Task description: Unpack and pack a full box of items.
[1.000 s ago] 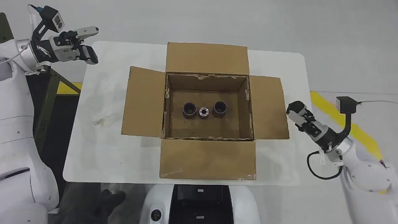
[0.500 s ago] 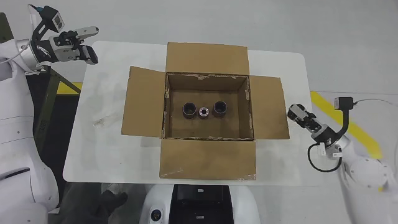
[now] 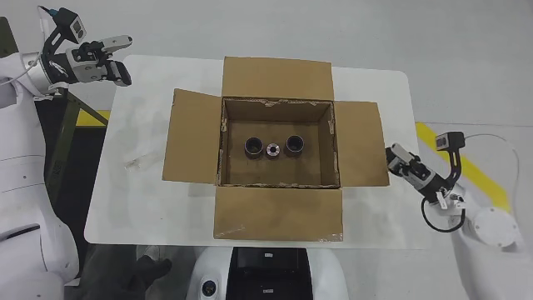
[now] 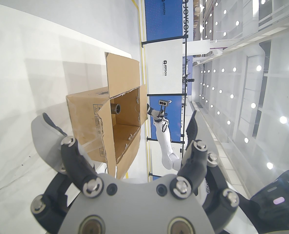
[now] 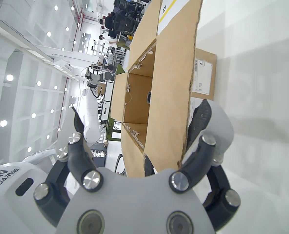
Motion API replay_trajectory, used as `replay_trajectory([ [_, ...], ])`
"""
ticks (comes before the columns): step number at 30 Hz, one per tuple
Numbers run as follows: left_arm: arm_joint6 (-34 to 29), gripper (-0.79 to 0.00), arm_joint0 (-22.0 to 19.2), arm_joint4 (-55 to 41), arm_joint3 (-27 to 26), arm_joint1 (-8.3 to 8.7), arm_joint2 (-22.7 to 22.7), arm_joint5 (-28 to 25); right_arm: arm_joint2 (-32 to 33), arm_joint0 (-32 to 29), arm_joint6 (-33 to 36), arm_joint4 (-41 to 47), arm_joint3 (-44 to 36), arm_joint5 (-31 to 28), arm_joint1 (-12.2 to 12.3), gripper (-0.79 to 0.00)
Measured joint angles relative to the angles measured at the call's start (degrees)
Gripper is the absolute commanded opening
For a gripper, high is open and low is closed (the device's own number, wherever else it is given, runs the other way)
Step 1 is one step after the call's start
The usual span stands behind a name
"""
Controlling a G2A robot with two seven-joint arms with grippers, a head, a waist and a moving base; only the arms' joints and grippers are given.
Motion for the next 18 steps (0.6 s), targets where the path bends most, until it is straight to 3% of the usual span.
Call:
replay_trajectory([
  [5, 0.00, 0.000, 0.00, 0.00, 0.00, 0.00, 0.00, 0.00, 1.72, -0.47, 3.08, 3.85, -2.40, -0.64, 0.32, 0.000],
  [18, 0.00, 0.000, 0.00, 0.00, 0.00, 0.00, 0.00, 0.00, 1.25, -1.61, 3.72, 3.25, -12.97, -0.20, 0.63, 0.000],
])
